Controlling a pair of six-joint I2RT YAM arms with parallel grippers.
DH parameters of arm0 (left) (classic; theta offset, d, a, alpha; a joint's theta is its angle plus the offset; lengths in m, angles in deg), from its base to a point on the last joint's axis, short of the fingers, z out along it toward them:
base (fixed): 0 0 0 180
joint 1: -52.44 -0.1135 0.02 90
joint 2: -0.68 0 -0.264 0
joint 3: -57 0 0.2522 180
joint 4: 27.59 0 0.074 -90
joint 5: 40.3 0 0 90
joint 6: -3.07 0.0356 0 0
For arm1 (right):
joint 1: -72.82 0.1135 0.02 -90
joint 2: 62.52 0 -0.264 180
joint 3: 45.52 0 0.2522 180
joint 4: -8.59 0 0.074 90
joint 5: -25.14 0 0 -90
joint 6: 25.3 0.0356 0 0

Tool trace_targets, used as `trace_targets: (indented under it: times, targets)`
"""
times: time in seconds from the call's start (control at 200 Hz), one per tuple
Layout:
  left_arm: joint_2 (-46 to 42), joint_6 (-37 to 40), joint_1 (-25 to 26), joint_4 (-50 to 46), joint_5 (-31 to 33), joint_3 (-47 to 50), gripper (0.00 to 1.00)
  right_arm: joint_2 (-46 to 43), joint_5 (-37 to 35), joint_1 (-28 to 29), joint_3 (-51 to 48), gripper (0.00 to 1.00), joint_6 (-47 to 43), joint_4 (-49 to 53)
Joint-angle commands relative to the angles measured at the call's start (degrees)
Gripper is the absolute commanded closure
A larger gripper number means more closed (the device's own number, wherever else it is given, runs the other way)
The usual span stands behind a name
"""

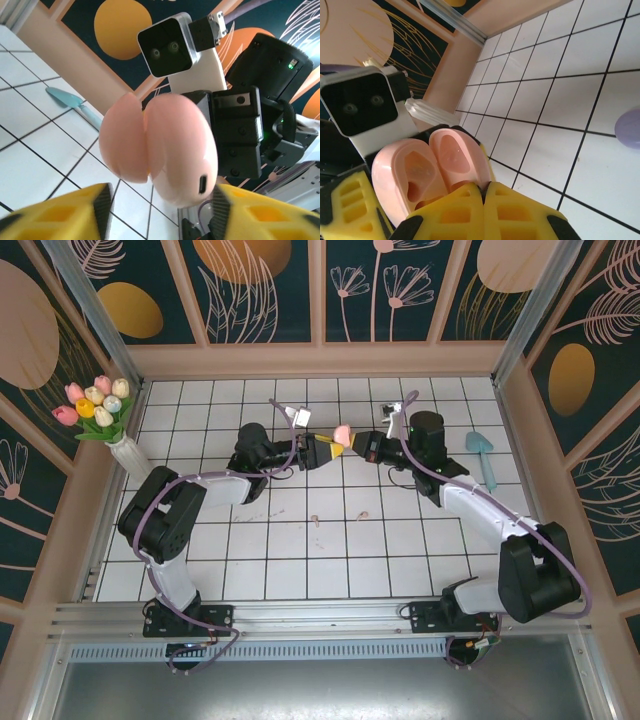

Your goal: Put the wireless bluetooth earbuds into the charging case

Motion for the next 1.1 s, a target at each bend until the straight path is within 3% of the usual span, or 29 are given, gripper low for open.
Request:
trace_targets:
  times: [0.0, 0.05, 0.065, 0.175, 0.295, 0.47, 0.781, 1.096]
  targets:
    - [-1.77, 1.99, 0.28, -0.51, 1.36, 0.50, 0.28, -1.19, -1.96, 0.33, 2.87, 0.98, -2.51, 1.87]
    - [-2.77, 3.25, 0.21, -2.06, 1.82, 0.50, 0.04, -1.34, -3.09, 0.31, 3.55, 0.99, -3.65, 3.76]
    - [-3.11, 3.70, 0.25, -2.76, 1.98, 0.40, 0.02, -1.39, -3.48, 0.36, 3.83, 0.98, -4.06, 4.43]
    - [-6.52, 10.34, -0.01, -11.06, 3.22, -0.97, 0.01, -1.34, -6.40, 0.34, 6.04, 0.99, -7.19, 9.24]
    - [-11.19, 21.06, -0.31, -26.44, 6.24, -5.12, 0.01, -0.98, -9.61, 0.32, 7.91, 0.99, -10.78, 13.45]
    - [-16.26, 31.61, -1.12, -42.35, 18.17, -9.84, 0.01, 0.77, -14.24, 0.37, 11.28, 1.00, -17.29, 18.76]
    - [-23.62, 37.07, -2.12, -43.08, 36.08, -7.91, 0.01, 3.91, -17.03, 0.64, 16.65, 1.00, -29.64, 21.66]
    - [-20.75, 51.64, -2.17, -56.94, 39.37, -17.91, 0.01, 7.50, -26.27, 4.96, 23.36, 1.00, -40.96, 27.55]
